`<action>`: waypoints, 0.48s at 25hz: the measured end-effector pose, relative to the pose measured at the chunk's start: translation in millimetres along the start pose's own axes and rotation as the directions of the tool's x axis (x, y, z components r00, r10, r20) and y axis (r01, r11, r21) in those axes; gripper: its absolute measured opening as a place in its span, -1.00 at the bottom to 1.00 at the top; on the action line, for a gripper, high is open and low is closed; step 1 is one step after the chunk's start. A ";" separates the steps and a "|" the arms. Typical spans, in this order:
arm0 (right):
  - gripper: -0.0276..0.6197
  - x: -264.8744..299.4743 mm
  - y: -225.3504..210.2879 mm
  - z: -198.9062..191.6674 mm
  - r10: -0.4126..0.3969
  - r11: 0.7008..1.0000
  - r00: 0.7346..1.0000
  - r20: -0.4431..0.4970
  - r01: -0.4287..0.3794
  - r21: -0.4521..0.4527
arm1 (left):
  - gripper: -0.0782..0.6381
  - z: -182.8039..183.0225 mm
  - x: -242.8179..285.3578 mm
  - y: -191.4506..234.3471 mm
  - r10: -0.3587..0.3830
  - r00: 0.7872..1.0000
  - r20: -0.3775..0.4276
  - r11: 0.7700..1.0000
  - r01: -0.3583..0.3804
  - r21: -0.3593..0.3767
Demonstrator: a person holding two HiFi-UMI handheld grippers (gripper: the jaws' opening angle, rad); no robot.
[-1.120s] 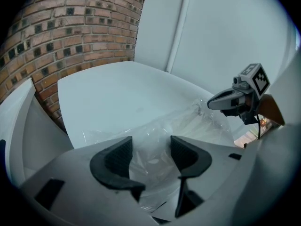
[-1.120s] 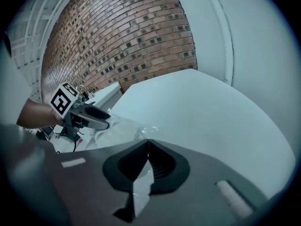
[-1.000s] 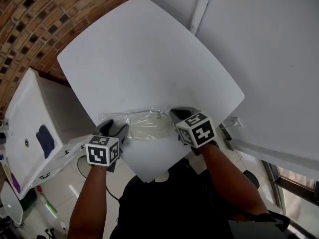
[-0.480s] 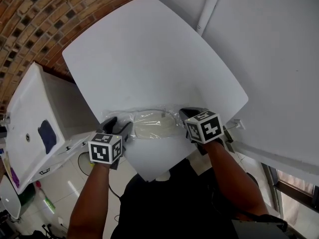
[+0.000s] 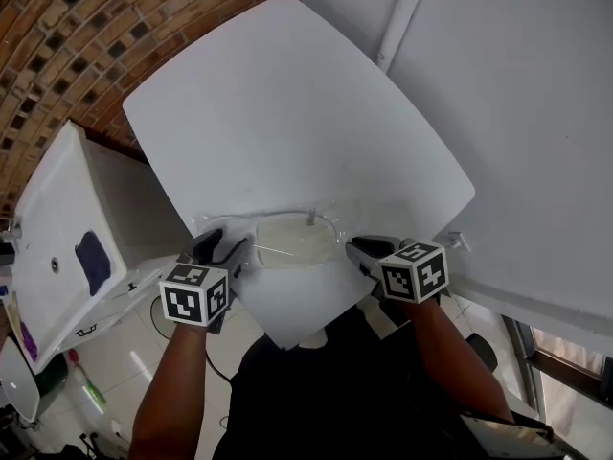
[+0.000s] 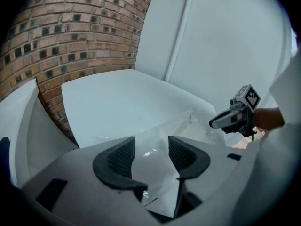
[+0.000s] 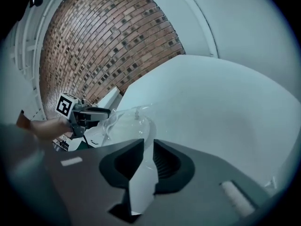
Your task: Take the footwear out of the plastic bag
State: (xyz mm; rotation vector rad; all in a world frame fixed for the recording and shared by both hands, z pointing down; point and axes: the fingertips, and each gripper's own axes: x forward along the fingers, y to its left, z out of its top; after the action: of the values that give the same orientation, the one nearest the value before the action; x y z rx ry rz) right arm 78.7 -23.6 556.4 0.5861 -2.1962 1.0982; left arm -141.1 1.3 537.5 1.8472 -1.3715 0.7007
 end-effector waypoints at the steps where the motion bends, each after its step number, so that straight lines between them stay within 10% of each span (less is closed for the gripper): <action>1: -0.70 1.9 -0.9 -2.6 0.003 1.000 1.000 -0.008 -0.003 0.006 | -0.13 -5.9 -0.1 1.6 0.010 1.000 -0.020 1.000 -0.010 0.010; 12: -0.69 21.1 7.4 0.0 0.045 0.997 0.997 -0.066 -0.049 -0.060 | -0.38 -22.7 4.7 20.7 -0.163 0.984 0.078 0.963 0.175 -0.203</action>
State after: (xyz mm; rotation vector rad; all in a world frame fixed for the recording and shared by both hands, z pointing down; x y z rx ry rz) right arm 59.0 -21.9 566.7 0.4677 -2.1896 1.0548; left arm -159.7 13.2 559.3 1.8029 -1.2552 0.4001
